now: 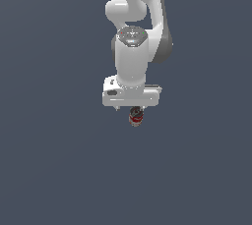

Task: Pick up the object and move it to a goal position.

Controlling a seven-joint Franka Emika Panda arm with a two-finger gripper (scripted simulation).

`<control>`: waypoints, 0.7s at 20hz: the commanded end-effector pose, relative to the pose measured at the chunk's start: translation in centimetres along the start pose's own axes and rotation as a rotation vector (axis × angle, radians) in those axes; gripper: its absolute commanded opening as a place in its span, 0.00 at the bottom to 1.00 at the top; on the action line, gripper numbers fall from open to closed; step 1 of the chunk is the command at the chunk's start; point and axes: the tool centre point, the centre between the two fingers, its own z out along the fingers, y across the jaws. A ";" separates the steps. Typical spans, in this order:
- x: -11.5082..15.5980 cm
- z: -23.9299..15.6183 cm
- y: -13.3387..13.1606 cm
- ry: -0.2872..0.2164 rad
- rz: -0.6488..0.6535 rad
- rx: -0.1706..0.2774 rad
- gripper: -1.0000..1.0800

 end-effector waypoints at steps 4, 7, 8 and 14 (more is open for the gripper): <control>0.0 0.0 -0.3 0.000 -0.001 0.006 0.96; 0.2 0.1 -1.0 0.001 -0.004 0.024 0.96; 0.2 0.1 -1.2 0.001 -0.005 0.030 0.96; 0.2 0.1 -1.5 0.001 -0.004 0.035 0.96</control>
